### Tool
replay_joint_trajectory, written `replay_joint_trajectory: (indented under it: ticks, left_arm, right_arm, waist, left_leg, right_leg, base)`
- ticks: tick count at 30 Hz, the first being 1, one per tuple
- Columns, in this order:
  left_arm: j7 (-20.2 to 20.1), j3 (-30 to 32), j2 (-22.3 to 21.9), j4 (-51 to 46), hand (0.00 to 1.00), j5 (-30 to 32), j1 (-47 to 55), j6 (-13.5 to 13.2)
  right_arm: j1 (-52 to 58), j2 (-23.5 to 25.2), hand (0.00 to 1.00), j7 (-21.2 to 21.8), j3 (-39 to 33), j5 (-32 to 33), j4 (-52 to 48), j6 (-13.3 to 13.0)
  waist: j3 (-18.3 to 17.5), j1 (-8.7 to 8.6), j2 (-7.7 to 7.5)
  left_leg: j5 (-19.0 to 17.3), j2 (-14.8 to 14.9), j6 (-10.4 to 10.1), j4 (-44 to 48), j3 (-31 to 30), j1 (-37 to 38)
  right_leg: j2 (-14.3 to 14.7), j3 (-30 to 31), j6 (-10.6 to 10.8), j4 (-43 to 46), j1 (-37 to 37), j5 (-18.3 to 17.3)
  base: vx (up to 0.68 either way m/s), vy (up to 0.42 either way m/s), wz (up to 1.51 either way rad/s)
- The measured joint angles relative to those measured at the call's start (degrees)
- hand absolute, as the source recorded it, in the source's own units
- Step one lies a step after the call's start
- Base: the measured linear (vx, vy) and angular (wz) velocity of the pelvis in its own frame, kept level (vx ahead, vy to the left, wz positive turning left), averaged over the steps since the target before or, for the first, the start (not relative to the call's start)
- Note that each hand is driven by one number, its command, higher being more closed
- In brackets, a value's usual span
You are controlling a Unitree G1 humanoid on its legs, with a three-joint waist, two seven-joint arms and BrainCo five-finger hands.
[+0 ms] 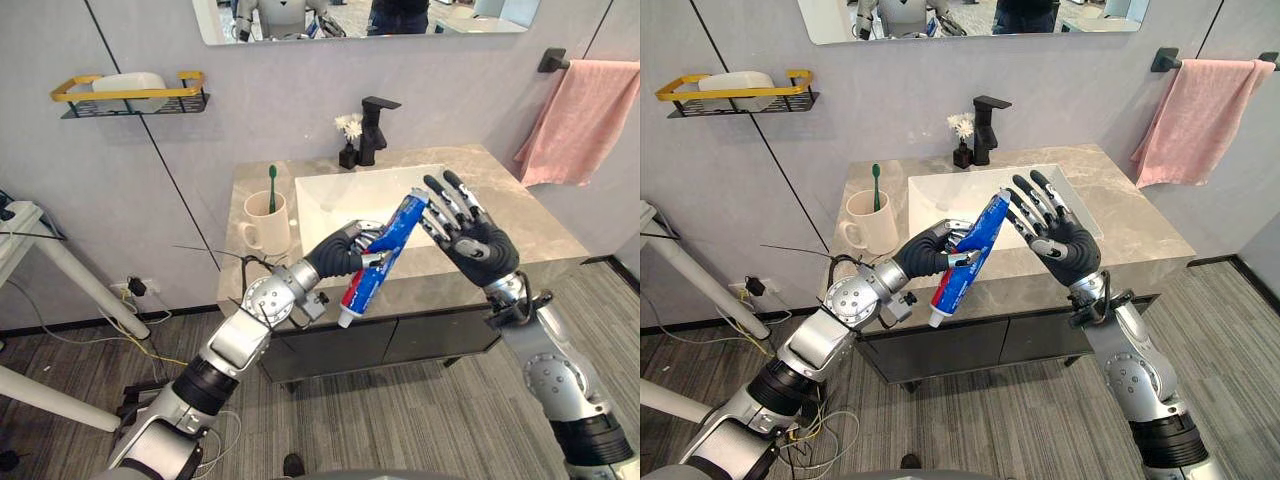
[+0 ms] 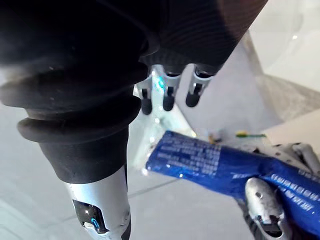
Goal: Organize washtable
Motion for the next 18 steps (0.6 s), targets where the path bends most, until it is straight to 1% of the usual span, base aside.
replay_joint_trajectory:
  ticks: [3,6,8,9,11,13,14,15,17,18]
  left_arm:
    - [0.0,0.0,-1.0,0.0,1.0,0.2,0.0,0.0]
    - [0.2,0.1,-2.2,0.0,1.0,2.0,0.0,0.2]
    - [1.0,0.3,-3.8,-0.3,1.0,6.2,0.0,0.2]
    - [1.5,0.4,-4.3,-0.5,1.0,7.2,0.0,0.2]
    - [2.7,0.6,-6.3,-1.6,1.0,11.8,0.0,0.1]
    - [4.1,0.6,-7.1,-3.2,1.0,15.2,0.0,0.1]
    - [5.6,0.6,-7.5,-4.5,1.0,17.8,-0.1,-0.1]
    - [7.0,0.6,-7.7,-5.2,1.0,20.6,-0.6,-0.7]
    - [8.3,0.5,-7.8,-5.7,1.0,24.0,-1.3,-1.2]
    - [9.0,0.3,-7.9,-5.7,1.0,27.0,-2.0,-1.8]
  right_arm:
    - [0.0,1.0,0.0,-0.3,1.1,0.7,0.0,0.1]
    - [0.0,3.6,0.0,-1.1,1.1,1.2,0.0,0.1]
    - [0.0,7.1,0.0,-2.2,1.1,2.2,0.1,-0.2]
    - [0.1,8.0,0.0,-2.3,1.1,2.3,0.2,-0.2]
    - [0.6,11.7,0.0,-2.5,1.6,2.8,0.3,-0.5]
    - [1.3,13.8,0.0,-3.0,1.8,3.3,0.8,-0.9]
    - [2.3,15.4,0.0,-3.6,2.8,3.7,0.8,-1.5]
    - [3.3,16.7,0.0,-3.7,4.3,4.4,0.9,-1.4]
    - [4.2,18.1,0.0,-4.3,6.0,4.7,1.0,-1.4]
    - [4.6,18.9,0.0,-4.7,6.6,5.2,1.1,-1.4]
  waist:
    - [0.0,0.07,0.0]
    - [0.0,0.08,0.01]
    - [0.0,0.07,0.02]
    - [0.0,0.07,0.02]
    - [0.0,0.03,0.04]
    - [0.0,0.12,0.04]
    - [0.0,0.2,0.06]
    - [0.0,0.19,0.06]
    - [0.0,0.07,0.06]
    - [0.0,0.06,0.06]
  left_leg:
    - [0.0,0.0,0.0,0.0,-0.1,-0.1]
    - [0.0,-0.1,0.0,0.0,-0.2,-0.1]
    - [0.1,-0.1,0.1,0.0,-0.5,-0.3]
    - [0.1,-0.1,0.1,0.0,-0.6,-0.3]
    - [0.3,-0.3,0.3,0.0,-1.3,-0.7]
    - [0.3,-0.3,0.3,0.0,-1.4,-0.7]
    - [0.3,-0.4,0.3,0.0,-1.5,-0.7]
    - [0.3,-0.4,0.3,0.0,-1.5,-0.7]
    - [0.3,-0.5,0.3,0.0,-1.5,-0.7]
    - [0.3,-0.5,0.3,0.0,-1.4,-0.7]
  right_leg:
    - [-0.1,0.0,0.0,0.0,0.0,0.0]
    - [-0.1,-0.2,0.0,0.0,0.0,0.0]
    - [-0.1,-0.5,0.0,0.0,0.0,0.0]
    - [-0.1,-0.6,0.0,0.0,0.0,0.0]
    - [-0.1,-1.3,0.0,0.0,0.0,0.0]
    - [-0.1,-1.4,0.0,0.0,0.0,0.0]
    - [-0.1,-1.5,0.0,0.0,0.1,0.0]
    - [-0.1,-1.5,0.0,0.0,0.1,0.0]
    - [-0.2,-1.5,0.0,0.1,0.1,0.0]
    - [-0.2,-1.5,0.0,0.1,0.1,0.0]
  base:
    - [0.0,0.0,0.0]
    - [0.0,0.002,0.01]
    - [0.0,0.001,0.06]
    - [0.0,0.0,0.11]
    - [0.0,0.002,0.15]
    - [0.01,0.008,0.06]
    - [0.0,0.0,0.0]
    - [0.0,0.0,0.0]
    - [0.0,0.0,0.0]
    - [0.0,0.0,0.0]
